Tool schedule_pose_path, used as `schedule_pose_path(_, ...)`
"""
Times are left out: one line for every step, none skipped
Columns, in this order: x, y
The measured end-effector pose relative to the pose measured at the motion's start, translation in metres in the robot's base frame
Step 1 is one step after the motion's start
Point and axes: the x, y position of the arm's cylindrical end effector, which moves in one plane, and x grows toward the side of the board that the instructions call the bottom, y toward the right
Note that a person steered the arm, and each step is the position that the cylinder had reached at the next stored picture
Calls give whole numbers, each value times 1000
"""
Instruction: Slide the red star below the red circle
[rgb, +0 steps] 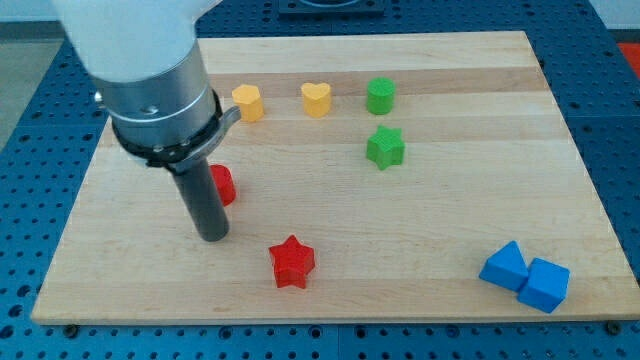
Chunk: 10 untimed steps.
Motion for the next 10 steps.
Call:
schedule_pose_path(-8,-7)
schedule_pose_path(-40,-7)
schedule_pose_path(-68,-7)
schedule_pose_path(-68,-8)
schedule_pose_path(-68,-39)
schedule_pose_path(-69,-37)
schedule_pose_path(-87,-29)
schedule_pose_path(-87,-29)
schedule_pose_path(-87,-23)
schedule_pose_path(-91,-21)
